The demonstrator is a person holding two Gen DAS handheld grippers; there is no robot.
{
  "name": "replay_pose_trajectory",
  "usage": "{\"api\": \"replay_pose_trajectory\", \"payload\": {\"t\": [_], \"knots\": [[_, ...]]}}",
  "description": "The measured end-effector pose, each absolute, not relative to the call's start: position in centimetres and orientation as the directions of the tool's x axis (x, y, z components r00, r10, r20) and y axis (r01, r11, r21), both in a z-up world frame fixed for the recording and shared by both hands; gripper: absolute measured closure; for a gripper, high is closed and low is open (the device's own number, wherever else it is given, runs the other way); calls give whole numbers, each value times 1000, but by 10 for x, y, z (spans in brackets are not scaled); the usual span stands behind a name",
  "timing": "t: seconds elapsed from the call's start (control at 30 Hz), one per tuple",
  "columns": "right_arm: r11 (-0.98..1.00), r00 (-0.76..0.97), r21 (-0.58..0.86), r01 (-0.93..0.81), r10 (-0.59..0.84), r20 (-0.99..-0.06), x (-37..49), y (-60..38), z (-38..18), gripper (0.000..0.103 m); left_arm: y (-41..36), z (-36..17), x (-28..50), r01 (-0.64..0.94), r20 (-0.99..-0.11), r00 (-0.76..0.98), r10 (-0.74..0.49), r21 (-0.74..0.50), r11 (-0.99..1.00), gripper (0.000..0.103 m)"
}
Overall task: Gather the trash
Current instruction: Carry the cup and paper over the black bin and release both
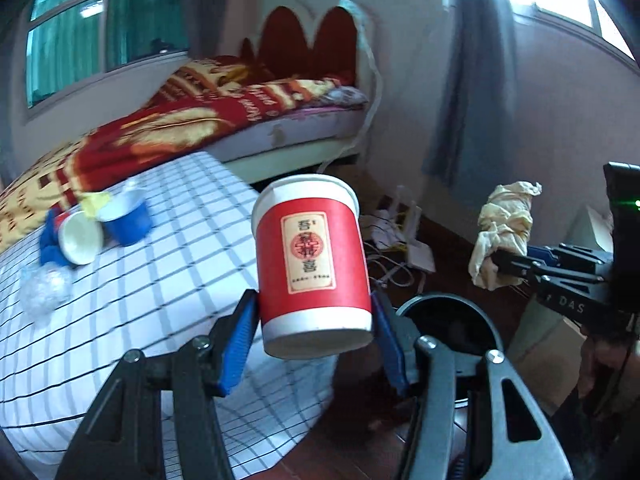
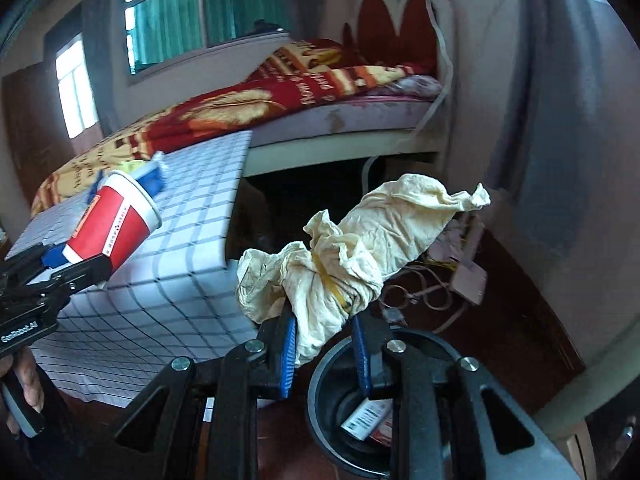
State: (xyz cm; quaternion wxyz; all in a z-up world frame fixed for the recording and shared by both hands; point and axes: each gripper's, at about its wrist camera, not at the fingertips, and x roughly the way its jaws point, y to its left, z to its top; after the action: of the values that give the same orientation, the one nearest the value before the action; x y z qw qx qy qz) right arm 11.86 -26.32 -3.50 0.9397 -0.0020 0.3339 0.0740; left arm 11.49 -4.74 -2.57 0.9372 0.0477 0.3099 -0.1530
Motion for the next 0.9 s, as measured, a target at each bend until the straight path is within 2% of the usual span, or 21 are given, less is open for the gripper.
{"api": "replay_pose_trajectory", "payload": {"t": [0.37,0.53,0.9], "knots": [[997,719,35,-72,76,-691,105,-317,-73,77,-123,-61,111,497,-672,635,-381,-22,867,46],[997,660,-1,-78,51,-750,106,-331,-107,77,-148,-88,120,556,-721,562,-405,-33,831,46],[995,558,6,-97,59,-828,118,-356,-159,77,-182,-139,144,593,-807,413,-422,-113,797,46]]}}
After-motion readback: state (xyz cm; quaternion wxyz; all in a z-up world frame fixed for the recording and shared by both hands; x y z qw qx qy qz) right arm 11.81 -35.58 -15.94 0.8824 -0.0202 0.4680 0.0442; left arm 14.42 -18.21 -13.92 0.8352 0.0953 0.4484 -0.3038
